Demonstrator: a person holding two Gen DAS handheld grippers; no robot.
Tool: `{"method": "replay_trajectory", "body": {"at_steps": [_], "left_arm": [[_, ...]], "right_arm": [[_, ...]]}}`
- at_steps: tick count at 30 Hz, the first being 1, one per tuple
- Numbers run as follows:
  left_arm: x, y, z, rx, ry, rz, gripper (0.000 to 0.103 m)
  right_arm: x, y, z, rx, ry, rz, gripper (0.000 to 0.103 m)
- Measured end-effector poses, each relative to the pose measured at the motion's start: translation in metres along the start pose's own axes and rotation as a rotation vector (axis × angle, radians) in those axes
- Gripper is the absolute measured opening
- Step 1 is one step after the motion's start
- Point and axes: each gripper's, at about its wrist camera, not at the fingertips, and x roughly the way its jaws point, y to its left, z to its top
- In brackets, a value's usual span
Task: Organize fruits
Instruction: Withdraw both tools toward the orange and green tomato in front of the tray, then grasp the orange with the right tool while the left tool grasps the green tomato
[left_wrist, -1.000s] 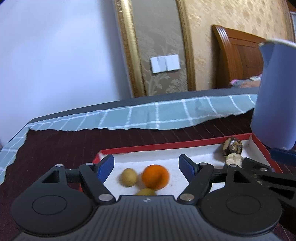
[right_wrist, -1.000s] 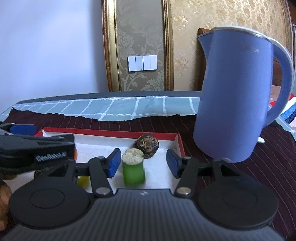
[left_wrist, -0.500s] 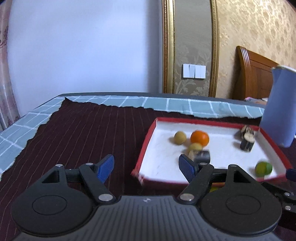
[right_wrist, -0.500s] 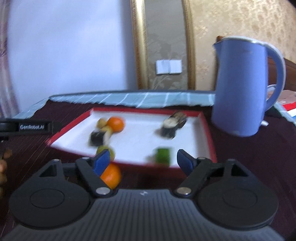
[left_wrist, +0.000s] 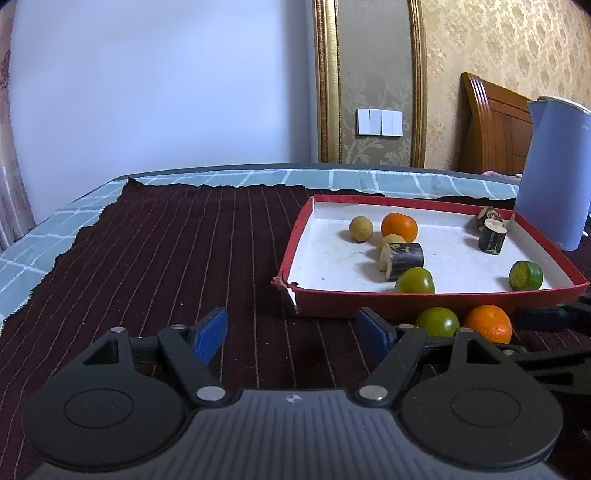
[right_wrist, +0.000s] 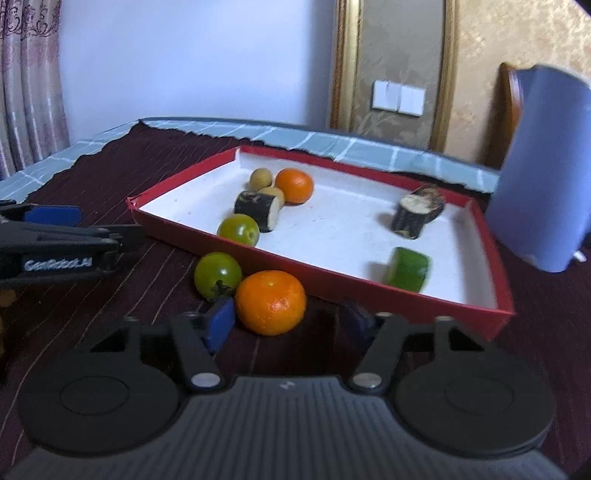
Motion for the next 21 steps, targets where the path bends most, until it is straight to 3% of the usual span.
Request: {"method": "replay_trajectory", "body": {"at_steps": [4,10,15,19,21], "left_arm": [[0.001,-0.003,-0.002,0.018,0.008,-0.034,0.077],[0.000,-0.030,-0.003,0.103,0.018,-0.153,0.077],[0.009,-0.061,-0.006,0.182,0.035,-0.178,0.077],[0.024,-0.072,-0.001,0.189,0.080,-0.206,0.076],[0.029,-0.074,0.003,0.182,0.095,-0.206,0.069]], "right_arm": [[0.011,0.001,0.001,0.005,0.018,0.042,0.039],[-0.011,-0.005,-0.009,0.007,-0.019,-0.040,0.039],[-0.024,-0.034,-0.018,0.095,-0.028,-0.079,0.039],[-0.026,-0.048,-0.024,0.153,-0.030,-0.062,0.039],[-0.025,-0.049,-0.025,0.158,-0.033,-0.059,0.039]]}}
